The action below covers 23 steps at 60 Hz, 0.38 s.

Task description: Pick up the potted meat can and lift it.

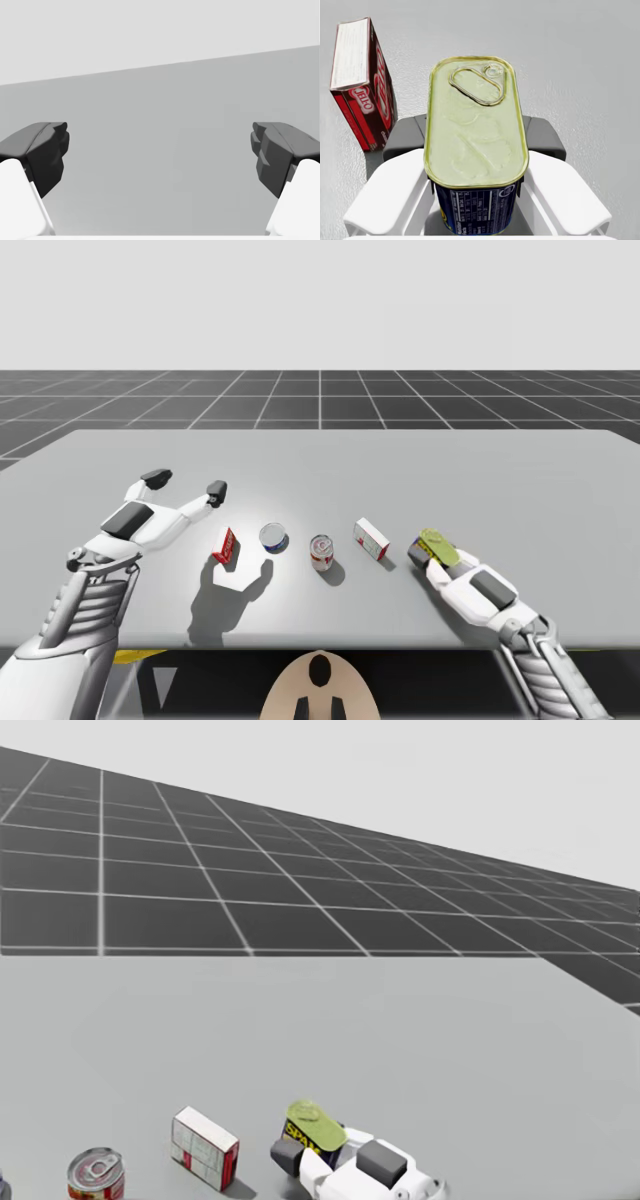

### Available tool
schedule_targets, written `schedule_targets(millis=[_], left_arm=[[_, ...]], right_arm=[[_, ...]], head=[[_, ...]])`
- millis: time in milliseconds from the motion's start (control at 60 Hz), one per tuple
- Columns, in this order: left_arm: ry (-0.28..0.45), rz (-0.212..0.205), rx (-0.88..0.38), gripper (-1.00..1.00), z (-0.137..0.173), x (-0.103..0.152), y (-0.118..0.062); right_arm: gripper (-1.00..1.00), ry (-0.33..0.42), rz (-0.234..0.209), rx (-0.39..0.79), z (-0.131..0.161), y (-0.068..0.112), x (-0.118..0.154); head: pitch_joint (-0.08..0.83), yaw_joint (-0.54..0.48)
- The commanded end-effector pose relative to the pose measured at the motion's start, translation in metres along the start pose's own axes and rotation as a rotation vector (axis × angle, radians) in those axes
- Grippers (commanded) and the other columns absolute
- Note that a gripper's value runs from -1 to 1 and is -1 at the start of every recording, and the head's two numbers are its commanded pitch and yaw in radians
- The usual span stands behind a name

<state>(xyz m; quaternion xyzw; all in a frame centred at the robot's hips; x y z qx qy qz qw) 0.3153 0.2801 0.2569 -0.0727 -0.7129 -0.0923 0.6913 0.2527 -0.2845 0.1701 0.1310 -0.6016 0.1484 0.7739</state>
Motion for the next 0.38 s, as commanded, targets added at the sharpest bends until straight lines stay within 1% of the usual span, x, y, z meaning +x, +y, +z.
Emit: schedule_targets(millis=[17, 50, 83, 100, 183, 200, 250, 300, 317, 333, 367, 383], left_arm=[[-0.001, 0.003, 0.003, -1.00, 0.000, 0.001, 0.001], [-0.001, 0.003, 0.003, -1.00, 0.000, 0.001, 0.001], [-0.002, 0.004, 0.003, -1.00, 0.000, 0.001, 0.002], [-0.002, 0.005, 0.004, -1.00, 0.000, 0.002, 0.002], [-0.004, 0.007, 0.006, -1.00, 0.000, 0.002, 0.002], [-0.004, 0.007, 0.007, -1.00, 0.000, 0.002, 0.002], [-0.004, 0.007, 0.007, -1.00, 0.000, 0.002, 0.003], [-0.004, 0.008, 0.010, -1.00, 0.000, 0.002, 0.003], [-0.004, 0.009, 0.011, -1.00, 0.000, 0.003, 0.003], [-0.004, 0.009, 0.011, -1.00, 0.000, 0.003, 0.003], [-0.004, 0.009, 0.012, -1.00, 0.000, 0.003, 0.004], [-0.003, 0.011, 0.013, -1.00, 0.000, 0.003, 0.004]], right_arm=[[1.00, -0.143, 0.041, -0.009, 0.013, 0.008, 0.061], [1.00, -0.168, 0.045, -0.011, 0.018, 0.012, 0.073], [1.00, -0.178, 0.044, -0.018, 0.020, 0.013, 0.079], [1.00, -0.196, 0.050, -0.026, 0.023, 0.016, 0.088], [1.00, -0.235, 0.065, -0.032, 0.028, 0.022, 0.107], [1.00, -0.250, 0.058, -0.028, 0.031, 0.024, 0.115], [1.00, -0.275, 0.051, -0.018, 0.033, 0.027, 0.124], [1.00, -0.322, 0.033, -0.002, 0.036, 0.032, 0.136], [1.00, -0.349, 0.021, 0.007, 0.038, 0.036, 0.143], [1.00, -0.364, 0.019, 0.006, 0.038, 0.038, 0.146], [1.00, -0.398, 0.033, -0.004, 0.039, 0.040, 0.150], [1.00, -0.436, 0.043, -0.012, 0.041, 0.044, 0.158]], head=[[0.302, -0.45], [0.301, -0.45], [0.299, -0.45], [0.298, -0.45], [0.295, -0.45], [0.293, -0.45], [0.292, -0.45], [0.288, -0.45], [0.285, -0.45], [0.285, -0.45], [0.282, -0.45], [0.278, -0.45]])
